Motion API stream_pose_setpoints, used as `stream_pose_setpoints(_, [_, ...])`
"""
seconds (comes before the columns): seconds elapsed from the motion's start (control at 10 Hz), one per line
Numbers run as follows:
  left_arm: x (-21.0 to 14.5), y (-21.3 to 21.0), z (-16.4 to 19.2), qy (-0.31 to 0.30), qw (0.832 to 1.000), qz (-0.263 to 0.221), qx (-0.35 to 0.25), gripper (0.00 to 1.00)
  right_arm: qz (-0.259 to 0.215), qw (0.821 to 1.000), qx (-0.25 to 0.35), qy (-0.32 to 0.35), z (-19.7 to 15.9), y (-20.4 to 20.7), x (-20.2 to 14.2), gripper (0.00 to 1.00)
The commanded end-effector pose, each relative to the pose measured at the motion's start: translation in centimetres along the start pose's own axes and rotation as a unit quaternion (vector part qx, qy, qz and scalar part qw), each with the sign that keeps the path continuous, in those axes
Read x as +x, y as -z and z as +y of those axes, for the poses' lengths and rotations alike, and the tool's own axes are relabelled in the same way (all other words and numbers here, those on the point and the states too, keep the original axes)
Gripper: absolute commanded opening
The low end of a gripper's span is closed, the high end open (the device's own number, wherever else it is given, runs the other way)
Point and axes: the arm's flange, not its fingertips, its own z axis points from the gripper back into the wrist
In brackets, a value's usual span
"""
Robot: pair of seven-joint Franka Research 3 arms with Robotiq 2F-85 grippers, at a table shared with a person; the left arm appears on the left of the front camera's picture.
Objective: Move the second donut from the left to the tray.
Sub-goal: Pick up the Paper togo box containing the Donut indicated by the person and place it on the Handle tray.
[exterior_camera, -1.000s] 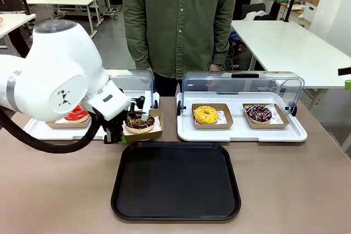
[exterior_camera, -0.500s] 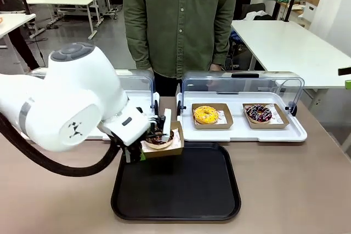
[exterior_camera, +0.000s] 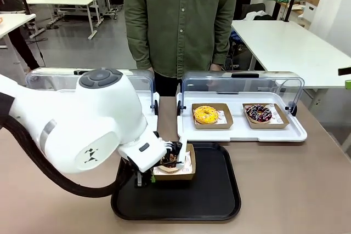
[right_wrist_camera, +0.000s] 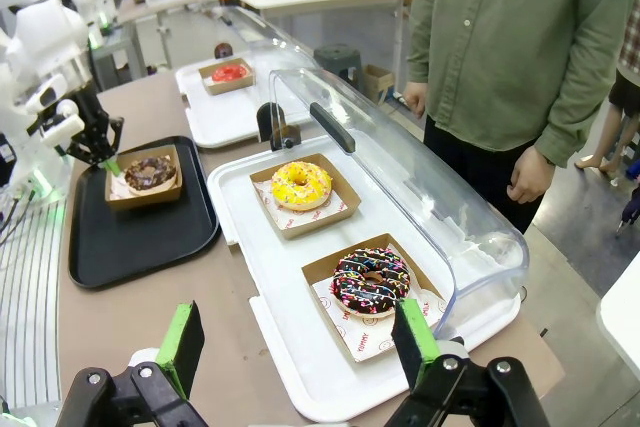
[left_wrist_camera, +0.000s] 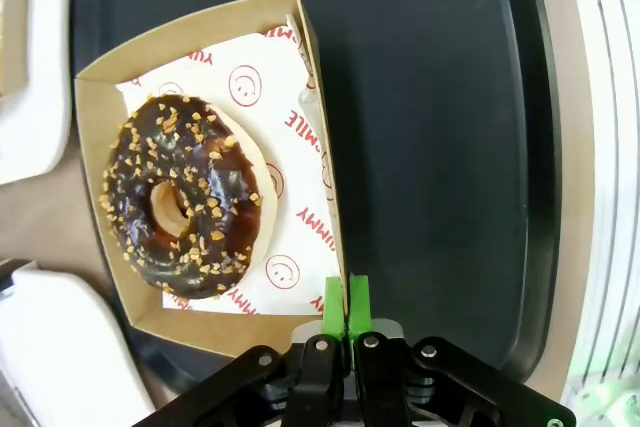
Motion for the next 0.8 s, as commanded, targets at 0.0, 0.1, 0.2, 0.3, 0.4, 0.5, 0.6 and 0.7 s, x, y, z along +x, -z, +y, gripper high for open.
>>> stream_pose_setpoints(0.0, [0.07,0.65,-0.76,-0.012,1.000,-0.004,0.009,0.01,-0.007,1.000,0.000,-0.008,-0.12,-0.01,0.31,1.00])
stream_pose_setpoints(0.1, [0.22,1.15,-1.15,-0.009,1.000,-0.007,0.003,0.01,-0.007,1.000,0.000,-0.008,-0.12,-0.01,0.31,1.00])
stream_pose_setpoints(0.2, [0.32,1.30,-1.32,-0.009,1.000,-0.008,0.001,0.01,-0.007,1.000,0.000,-0.008,-0.12,-0.01,0.31,1.00])
stream_pose_setpoints(0.3, [0.41,1.38,-1.39,-0.005,1.000,-0.008,-0.002,0.01,-0.007,1.000,0.000,-0.008,-0.12,-0.01,0.31,1.00])
stream_pose_setpoints(0.4, [0.57,1.58,-1.25,0.002,1.000,-0.005,-0.008,0.01,-0.007,1.000,0.000,-0.008,-0.12,-0.01,0.31,1.00])
stream_pose_setpoints(0.5, [0.62,1.49,-1.25,0.004,1.000,-0.005,-0.013,0.01,-0.007,1.000,0.000,-0.008,-0.12,-0.01,0.31,1.00])
stream_pose_setpoints(0.6, [0.66,1.39,-1.27,0.006,1.000,-0.003,-0.014,0.01,-0.007,1.000,0.000,-0.008,-0.12,-0.01,0.31,1.00])
stream_pose_setpoints(0.7, [0.69,1.13,-1.37,0.011,1.000,-0.003,-0.010,0.59,-0.007,1.000,0.000,-0.008,-0.12,-0.01,0.31,1.00])
